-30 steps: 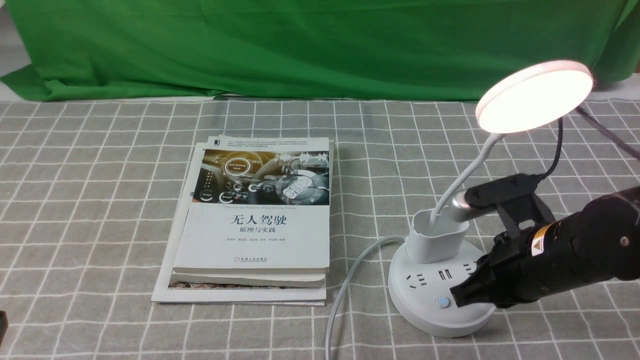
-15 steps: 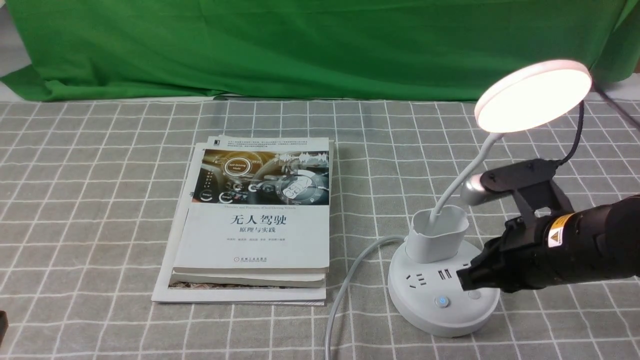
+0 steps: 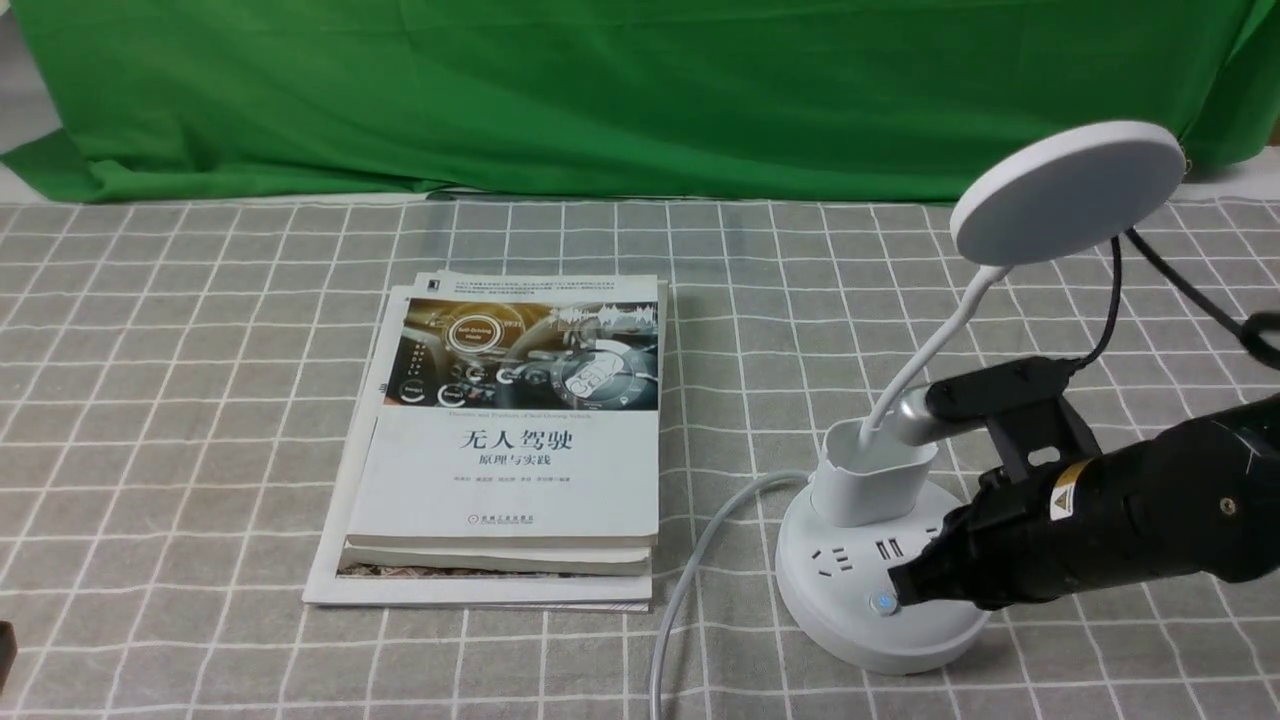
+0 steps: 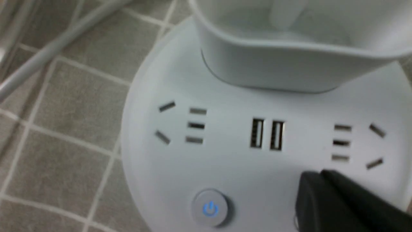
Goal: Turn off the desk lamp on the grey coffee tablecloth by hand.
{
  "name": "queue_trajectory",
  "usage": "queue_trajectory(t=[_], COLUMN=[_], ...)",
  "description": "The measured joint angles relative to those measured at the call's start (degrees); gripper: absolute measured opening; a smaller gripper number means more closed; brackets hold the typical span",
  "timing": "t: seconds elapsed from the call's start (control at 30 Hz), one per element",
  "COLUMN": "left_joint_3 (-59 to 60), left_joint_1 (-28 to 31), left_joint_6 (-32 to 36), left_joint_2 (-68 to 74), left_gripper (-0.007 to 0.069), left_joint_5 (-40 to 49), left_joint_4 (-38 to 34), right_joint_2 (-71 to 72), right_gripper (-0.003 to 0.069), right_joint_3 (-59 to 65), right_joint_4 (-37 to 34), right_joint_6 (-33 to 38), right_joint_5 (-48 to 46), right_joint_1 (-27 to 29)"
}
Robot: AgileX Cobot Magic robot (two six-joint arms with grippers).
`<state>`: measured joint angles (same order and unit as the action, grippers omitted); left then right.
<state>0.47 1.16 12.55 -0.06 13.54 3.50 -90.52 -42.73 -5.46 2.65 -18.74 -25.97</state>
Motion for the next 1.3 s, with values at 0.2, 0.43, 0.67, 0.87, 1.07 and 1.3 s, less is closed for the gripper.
queue_trajectory(t=[0.2, 0.43, 0.67, 0.87, 1.07, 1.3], left_joint_3=[0.0, 0.0, 0.0, 0.0, 0.0, 0.0], left_joint_1=[0.0, 0.0, 0.0, 0.0, 0.0, 0.0], left_joint_6=[0.0, 0.0, 0.0, 0.0, 0.0, 0.0], left_joint_2=[0.0, 0.0, 0.0, 0.0, 0.0, 0.0], left_gripper=[0.0019, 0.0019, 0.0019, 0.0019, 0.0019, 0.0019], left_joint_5=[0.0, 0.0, 0.0, 0.0, 0.0, 0.0], left_joint_4=[0.0, 0.0, 0.0, 0.0, 0.0, 0.0], right_joint_2=[7.0, 18.9, 21.4, 21.8, 27.2, 40.1], right_gripper=[0.0034, 0.0034, 0.0036, 0.0034, 0.0034, 0.0034], right_joint_3=[0.4, 0.4, 0.4, 0.5, 2.2, 4.5], right_joint_4=[0.0, 1.0, 3.4, 1.2, -2.0, -2.2], right_joint_6=[0.0, -0.8, -4.8, -3.9, 0.8, 1.5], right_joint_5=[-5.0, -8.2, -11.7, -10.4, -4.4, 0.3], right_joint_1=[0.0, 0.0, 7.3, 14.6, 12.5, 9.9])
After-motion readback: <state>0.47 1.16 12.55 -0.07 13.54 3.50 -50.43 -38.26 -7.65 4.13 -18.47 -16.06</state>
